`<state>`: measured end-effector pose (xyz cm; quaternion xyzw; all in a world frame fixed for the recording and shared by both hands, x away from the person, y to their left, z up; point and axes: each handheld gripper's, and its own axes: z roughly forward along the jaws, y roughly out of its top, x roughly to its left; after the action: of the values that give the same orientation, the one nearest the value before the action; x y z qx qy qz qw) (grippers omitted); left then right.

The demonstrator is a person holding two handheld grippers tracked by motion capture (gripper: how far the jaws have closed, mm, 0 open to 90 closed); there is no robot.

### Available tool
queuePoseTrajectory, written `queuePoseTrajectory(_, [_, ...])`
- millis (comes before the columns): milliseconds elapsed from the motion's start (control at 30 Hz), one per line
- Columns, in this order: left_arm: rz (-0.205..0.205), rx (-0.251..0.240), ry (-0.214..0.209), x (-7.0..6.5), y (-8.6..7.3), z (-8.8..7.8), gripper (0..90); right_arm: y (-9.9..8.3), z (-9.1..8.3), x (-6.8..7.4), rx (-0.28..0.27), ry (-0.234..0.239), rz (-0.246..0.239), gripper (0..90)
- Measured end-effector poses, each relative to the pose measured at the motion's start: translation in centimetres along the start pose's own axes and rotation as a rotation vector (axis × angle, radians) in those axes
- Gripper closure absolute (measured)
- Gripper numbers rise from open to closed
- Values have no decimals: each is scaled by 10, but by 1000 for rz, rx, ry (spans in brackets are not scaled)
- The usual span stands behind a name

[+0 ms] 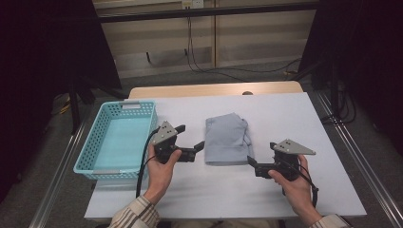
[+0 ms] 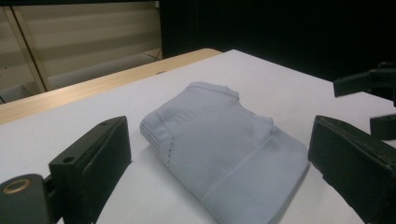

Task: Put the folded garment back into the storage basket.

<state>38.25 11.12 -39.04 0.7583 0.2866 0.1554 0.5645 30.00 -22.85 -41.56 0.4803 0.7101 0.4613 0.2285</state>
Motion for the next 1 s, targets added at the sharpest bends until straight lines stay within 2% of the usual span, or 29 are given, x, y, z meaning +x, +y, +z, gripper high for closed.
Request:
queuePoseTrajectory(100, [-10,16,14,6,-1,7,46,3,2,-1,24,15,14,52])
queuePoseTrajectory(167, [-12,13,23,9,-2,14,36,5,4,-2,37,38,5,56])
queuePoseTrajectory(200, [9,28,34,10,-2,16,37,6,5,-2,46,43,-4,57])
queuePoseTrajectory(233, [12,33,37,11,-2,18,37,6,5,-2,46,43,-4,57])
queuePoseTrajectory(267, [1,37,25,13,-3,22,36,8,7,0,52,43,-17,66])
queuePoseTrajectory(300, [11,61,18,14,-2,25,36,9,8,0,56,44,-19,66])
queuePoseTrajectory(367, [19,60,30,15,-2,27,36,11,9,0,60,48,-21,62])
queuePoseTrajectory(433, [14,49,12,18,-1,30,37,14,12,0,72,70,-29,57])
queuePoseTrajectory(500, [21,48,16,20,1,32,37,18,14,0,73,80,-22,56])
queuePoseTrajectory(533, [17,47,5,21,2,33,37,20,15,0,77,88,-12,56])
queuePoseTrajectory(600, [25,56,21,22,4,36,36,21,16,-1,78,87,-11,57])
queuePoseTrajectory(767, [7,51,2,24,9,46,33,23,24,-4,90,93,17,60])
queuePoseTrajectory(900, [12,56,-2,26,13,55,33,27,31,-6,110,96,38,60])
queuePoseTrajectory(1000, [8,68,8,31,14,61,32,29,34,-7,108,94,23,59])
